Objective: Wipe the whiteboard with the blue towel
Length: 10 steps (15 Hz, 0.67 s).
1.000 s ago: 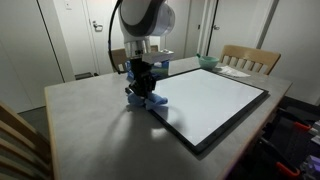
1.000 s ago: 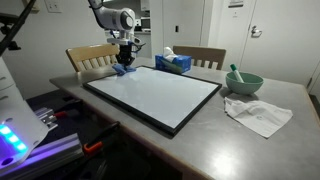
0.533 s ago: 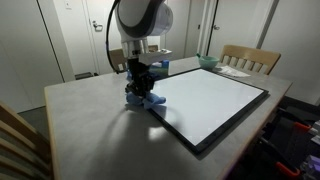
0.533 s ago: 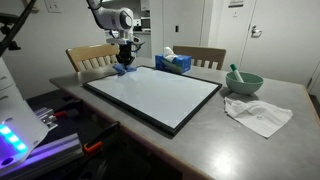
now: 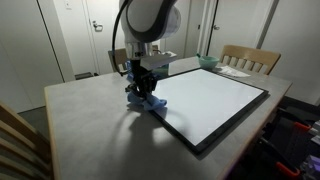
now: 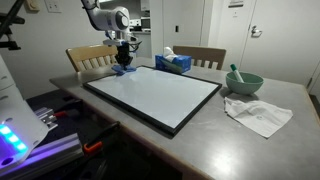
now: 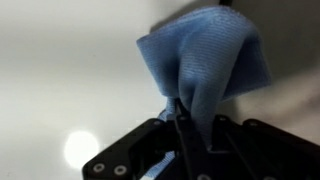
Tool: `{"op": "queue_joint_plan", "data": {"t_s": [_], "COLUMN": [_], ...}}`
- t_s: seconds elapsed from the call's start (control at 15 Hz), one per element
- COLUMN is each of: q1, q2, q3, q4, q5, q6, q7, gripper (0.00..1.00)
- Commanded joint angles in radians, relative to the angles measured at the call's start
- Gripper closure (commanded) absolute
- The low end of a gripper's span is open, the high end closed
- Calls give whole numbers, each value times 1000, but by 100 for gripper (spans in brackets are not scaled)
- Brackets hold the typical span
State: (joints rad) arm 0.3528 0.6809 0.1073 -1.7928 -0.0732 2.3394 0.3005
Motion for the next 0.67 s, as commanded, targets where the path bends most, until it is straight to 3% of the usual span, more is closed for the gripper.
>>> {"op": "queue_joint_plan", "data": {"t_s": [0.0,0.33,0.6], "q1": [24,20,53], "q2": [-58,-81,-110], "q3": [-35,-50,-121], "q4": [-138,-215,-285], "q5": [-41,-59,-158], "q6": [108,224,278], "q7": [39,21,65], "gripper": [96,96,96]}}
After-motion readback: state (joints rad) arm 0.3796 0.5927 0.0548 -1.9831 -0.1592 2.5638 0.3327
